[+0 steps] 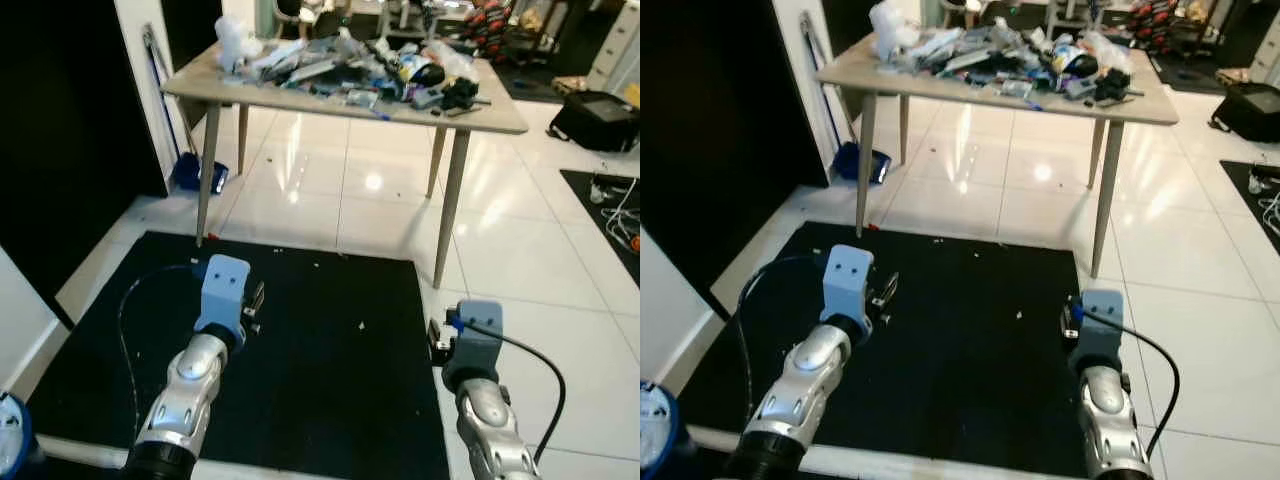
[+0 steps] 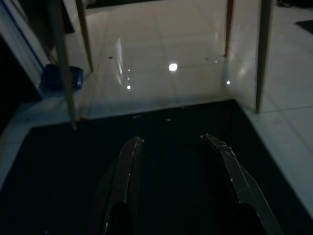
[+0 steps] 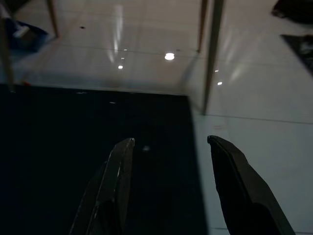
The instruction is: Picking trash to rubbish bin
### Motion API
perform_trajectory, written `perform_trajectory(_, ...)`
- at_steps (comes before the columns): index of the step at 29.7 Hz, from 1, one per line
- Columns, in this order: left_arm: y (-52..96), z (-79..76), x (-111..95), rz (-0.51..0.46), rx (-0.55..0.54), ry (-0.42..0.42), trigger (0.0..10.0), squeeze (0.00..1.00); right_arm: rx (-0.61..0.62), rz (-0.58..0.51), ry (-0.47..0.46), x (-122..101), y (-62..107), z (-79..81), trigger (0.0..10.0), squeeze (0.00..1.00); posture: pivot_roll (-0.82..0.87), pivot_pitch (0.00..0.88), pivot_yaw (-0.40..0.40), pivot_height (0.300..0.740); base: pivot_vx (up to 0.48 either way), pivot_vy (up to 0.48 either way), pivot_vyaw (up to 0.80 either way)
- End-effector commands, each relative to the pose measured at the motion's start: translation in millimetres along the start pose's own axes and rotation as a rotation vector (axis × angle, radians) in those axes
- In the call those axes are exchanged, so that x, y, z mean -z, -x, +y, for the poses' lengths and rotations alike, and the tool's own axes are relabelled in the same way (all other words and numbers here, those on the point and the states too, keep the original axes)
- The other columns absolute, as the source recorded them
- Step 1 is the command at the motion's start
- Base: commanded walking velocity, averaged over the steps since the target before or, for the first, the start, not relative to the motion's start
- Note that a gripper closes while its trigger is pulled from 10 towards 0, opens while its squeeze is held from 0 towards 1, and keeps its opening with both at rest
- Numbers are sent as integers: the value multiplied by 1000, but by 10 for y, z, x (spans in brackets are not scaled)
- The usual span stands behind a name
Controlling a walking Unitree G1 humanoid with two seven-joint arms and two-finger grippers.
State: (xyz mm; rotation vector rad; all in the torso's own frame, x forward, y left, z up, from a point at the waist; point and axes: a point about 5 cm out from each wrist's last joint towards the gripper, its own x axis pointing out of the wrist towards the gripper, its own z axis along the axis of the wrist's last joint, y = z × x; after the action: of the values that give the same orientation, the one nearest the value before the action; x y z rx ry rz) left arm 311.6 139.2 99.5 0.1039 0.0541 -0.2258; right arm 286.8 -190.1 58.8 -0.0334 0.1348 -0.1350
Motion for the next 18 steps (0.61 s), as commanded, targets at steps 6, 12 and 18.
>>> perform_trajectory(6, 11, 26, 52, 21, -10, 7, 10000, 0, -13, 11, 11, 18, -1, 33, 10000, 0, -37, 90, 12, 740, 358, 0, 0)
perform_trajectory(12, -3, 26, 55, 19, -10, 10, 10000, 0, -10, 17, 4, 25, -4, 29, 10000, 0, -37, 90, 12, 740, 360, 0, 0)
perform_trajectory(18, -1, 32, 53, 19, -11, 7, 10000, 0, 4, 9, 35, 20, 1, 24, 10000, 0, -33, 96, 13, 740, 359, 0, 0)
